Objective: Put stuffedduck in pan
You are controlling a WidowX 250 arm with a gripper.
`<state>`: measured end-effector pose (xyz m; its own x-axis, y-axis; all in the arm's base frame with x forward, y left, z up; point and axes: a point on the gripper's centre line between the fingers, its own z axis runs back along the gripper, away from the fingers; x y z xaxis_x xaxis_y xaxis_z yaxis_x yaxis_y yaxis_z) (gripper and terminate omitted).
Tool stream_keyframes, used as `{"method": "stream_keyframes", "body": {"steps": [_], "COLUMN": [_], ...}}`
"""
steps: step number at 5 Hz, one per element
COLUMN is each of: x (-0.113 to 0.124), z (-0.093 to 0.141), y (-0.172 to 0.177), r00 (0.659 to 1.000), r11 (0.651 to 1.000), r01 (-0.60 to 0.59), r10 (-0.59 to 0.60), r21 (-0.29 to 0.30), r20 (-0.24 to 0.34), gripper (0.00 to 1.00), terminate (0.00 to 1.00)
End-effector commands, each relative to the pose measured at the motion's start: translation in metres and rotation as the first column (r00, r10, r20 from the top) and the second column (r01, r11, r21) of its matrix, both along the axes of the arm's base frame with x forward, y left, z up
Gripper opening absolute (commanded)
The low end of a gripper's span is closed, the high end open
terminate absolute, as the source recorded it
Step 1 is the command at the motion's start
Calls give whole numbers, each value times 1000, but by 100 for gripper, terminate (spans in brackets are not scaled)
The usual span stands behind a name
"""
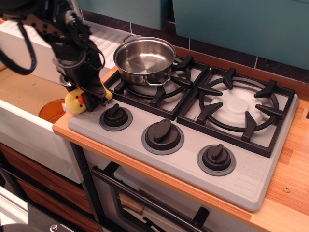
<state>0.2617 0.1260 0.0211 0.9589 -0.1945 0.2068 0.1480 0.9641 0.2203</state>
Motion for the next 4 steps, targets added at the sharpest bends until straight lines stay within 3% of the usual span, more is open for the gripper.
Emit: {"method": "stream_keyframes", "body": {"steps": [1,3,4], "x": [16,52,71], "z": [46,104,117], "y": [-4,-13,-26], "r00": [1000,999,998], "r11": [996,992,994], "r01": [-27,-9,5], "r10": [28,15,2], "r21": [79,129,108], "r20": [-11,-46,-67], "gripper": [0,0,0], "terminate": [0,0,0]}}
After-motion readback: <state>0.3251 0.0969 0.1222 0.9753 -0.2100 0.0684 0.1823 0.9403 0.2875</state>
